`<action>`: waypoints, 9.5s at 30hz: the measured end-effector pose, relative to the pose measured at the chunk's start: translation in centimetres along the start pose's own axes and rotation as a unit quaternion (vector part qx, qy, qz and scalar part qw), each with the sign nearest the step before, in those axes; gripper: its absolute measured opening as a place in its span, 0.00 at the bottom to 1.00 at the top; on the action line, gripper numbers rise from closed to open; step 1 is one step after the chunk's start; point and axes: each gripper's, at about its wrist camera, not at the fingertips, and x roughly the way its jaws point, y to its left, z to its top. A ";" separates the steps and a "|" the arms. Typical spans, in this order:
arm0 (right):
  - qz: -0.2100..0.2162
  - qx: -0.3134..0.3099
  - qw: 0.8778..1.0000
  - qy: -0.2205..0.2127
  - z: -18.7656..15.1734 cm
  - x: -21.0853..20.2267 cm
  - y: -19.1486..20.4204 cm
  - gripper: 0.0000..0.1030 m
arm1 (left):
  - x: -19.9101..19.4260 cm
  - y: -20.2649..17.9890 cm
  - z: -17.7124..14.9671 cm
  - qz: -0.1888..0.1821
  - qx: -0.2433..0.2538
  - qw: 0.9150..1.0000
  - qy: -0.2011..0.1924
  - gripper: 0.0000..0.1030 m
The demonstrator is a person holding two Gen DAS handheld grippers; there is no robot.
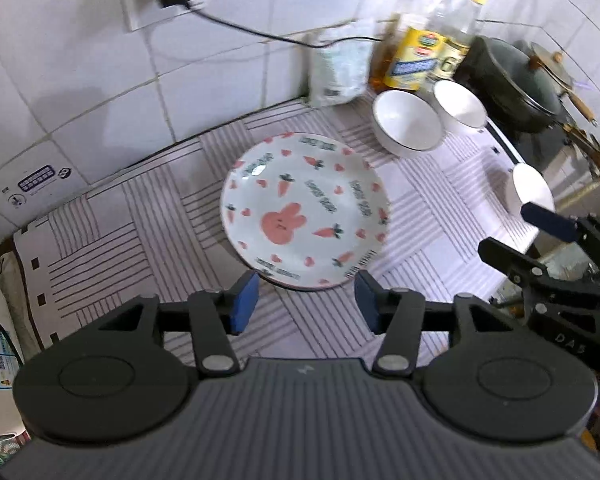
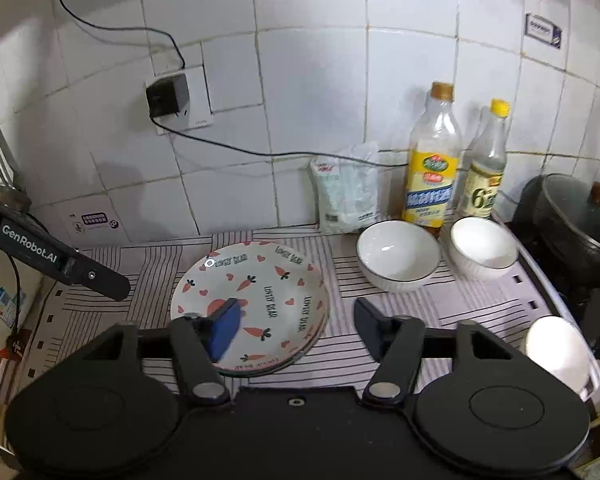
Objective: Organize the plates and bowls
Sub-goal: 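Move both grippers toward the white bowl beside the stove, then close both grippers on the rim of the white bowl, then carry the white bowl beside the plate stack, lower it, open both grippers, then move both grippers to the second white bowl and grasp its rim, then carry the second white bowl over the first bowl and lower it in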
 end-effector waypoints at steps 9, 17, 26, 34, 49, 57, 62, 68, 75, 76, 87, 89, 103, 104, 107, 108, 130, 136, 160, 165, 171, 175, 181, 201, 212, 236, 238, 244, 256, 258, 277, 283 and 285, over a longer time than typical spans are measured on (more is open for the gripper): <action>-0.001 -0.030 0.999 -0.020 -2.0 -3.7 -5.9 0.80 | 0.2 -6.9 -0.5 -0.004 0.045 0.999 0.013 0.74; -0.023 -0.042 0.999 -0.017 -4.6 -3.5 -14.4 0.91 | 3.3 -14.2 0.8 -0.004 0.043 0.999 0.009 0.89; -0.019 -0.006 1.000 0.012 -8.4 -0.5 -24.8 0.92 | 10.1 -21.6 2.0 -0.009 0.003 1.000 -0.004 0.93; -0.002 -0.049 0.998 0.035 -13.1 4.6 -29.6 0.92 | 15.8 -26.6 3.9 -0.014 -0.018 1.000 -0.006 0.93; 0.015 -0.047 0.998 -0.042 -16.4 9.8 -31.7 0.92 | 24.9 -32.9 5.2 -0.011 0.017 1.000 0.014 0.74; 0.022 -0.040 0.997 -0.068 -16.7 10.2 -31.4 0.93 | 26.2 -33.7 4.8 -0.030 0.026 0.999 0.036 0.25; 0.024 -0.044 0.996 -0.070 -16.5 10.4 -31.3 0.93 | 26.0 -34.8 4.5 -0.021 0.046 0.998 0.029 0.15; 0.036 -0.054 0.995 -0.077 -16.2 9.9 -30.7 0.93 | 25.1 -34.2 4.1 -0.019 0.047 0.998 0.024 0.15; 0.065 -0.089 0.990 -0.092 -14.4 9.3 -28.3 0.93 | 21.8 -32.1 3.2 0.001 0.040 0.999 0.002 0.15; 0.072 -0.094 0.989 -0.093 -14.1 9.3 -27.9 0.93 | 21.3 -31.5 3.0 0.002 0.036 0.999 -0.004 0.15; 0.169 -0.181 0.964 -0.097 -12.1 10.4 -20.9 0.93 | 17.6 -23.9 0.1 0.044 -0.063 0.997 -0.012 0.16; 0.186 -0.199 0.958 -0.094 -12.2 10.9 -19.5 0.93 | 17.4 -22.3 -0.7 0.050 -0.086 0.995 -0.008 0.16; 0.224 -0.260 0.938 -0.050 -11.8 14.9 -14.9 0.92 | 19.1 -17.0 -2.9 0.068 -0.159 0.985 0.006 0.16; 0.222 -0.261 0.938 -0.044 -11.7 15.2 -14.9 0.92 | 19.3 -16.9 -2.8 0.069 -0.159 0.985 0.007 0.16; 0.219 -0.263 0.939 -0.027 -11.6 15.4 -14.9 0.92 | 19.8 -16.8 -2.8 0.068 -0.164 0.984 0.011 0.16; 0.218 -0.261 0.940 -0.026 -11.6 15.5 -14.9 0.92 | 19.9 -16.7 -2.8 0.068 -0.165 0.984 0.010 0.16; 0.205 -0.108 0.970 0.079 -7.2 8.3 -20.9 0.83 | 14.0 -19.3 -2.1 0.090 -0.117 0.989 0.026 0.48; 0.213 -0.031 0.974 0.070 -4.0 6.2 -23.3 0.82 | 10.9 -20.5 -1.6 0.087 -0.101 0.991 0.014 0.53; 0.184 0.065 0.978 0.071 3.7 8.4 -22.4 0.73 | 10.6 -17.9 6.0 0.086 -0.053 0.995 -0.010 0.62; 0.183 0.107 0.972 0.106 4.4 11.7 -22.6 0.68 | 12.2 -16.3 7.5 0.083 -0.054 0.995 -0.001 0.62; 0.173 0.144 0.965 0.132 4.6 15.7 -23.0 0.67 | 14.6 -14.4 9.9 0.089 -0.050 0.995 0.008 0.64; 0.162 0.176 0.960 0.148 4.3 18.9 -23.3 0.65 | 16.7 -13.3 11.8 0.085 -0.046 0.995 0.001 0.70; 0.115 0.216 0.954 0.172 3.5 23.0 -23.4 0.57 | 21.0 -11.9 14.3 0.073 -0.047 0.996 0.004 0.70; 0.087 0.240 0.953 0.164 2.5 25.9 -24.3 0.09 | 26.8 -13.1 13.0 0.047 -0.033 0.998 0.033 0.13; 0.133 0.248 0.946 0.159 3.1 20.3 -24.4 0.10 | 20.5 -15.3 11.7 0.064 -0.032 0.997 0.037 0.14; 0.160 0.166 0.961 0.152 0.1 9.4 -24.0 0.12 | 13.9 -20.2 3.4 0.073 -0.059 0.994 0.061 0.14; 0.158 0.153 0.963 0.155 -0.3 9.4 -23.8 0.12 | 14.3 -20.4 2.8 0.073 -0.066 0.993 0.065 0.13; 0.151 0.105 0.970 0.158 -1.4 10.6 -22.7 0.11 | 15.6 -20.5 1.9 0.080 -0.071 0.992 0.073 0.14; 0.138 -0.022 0.981 0.131 -2.5 12.4 -19.3 0.11 | 18.8 -18.3 1.5 0.071 -0.112 0.984 0.122 0.19; 0.131 -0.047 0.982 0.127 -2.7 12.7 -18.8 0.11 | 19.2 -18.2 1.5 0.070 -0.113 0.983 0.126 0.19; 0.095 -0.171 0.975 0.104 -3.6 13.4 -15.9 0.12 | 20.3 -17.3 2.1 0.073 -0.130 0.975 0.164 0.23; 0.102 -0.169 0.975 0.100 -3.3 13.3 -16.3 0.14 | 19.5 -17.5 2.0 0.080 -0.131 0.977 0.149 0.28; 0.119 -0.153 0.977 0.093 -2.9 12.7 -17.1 0.17 | 18.9 -17.4 2.0 0.081 -0.131 0.977 0.146 0.30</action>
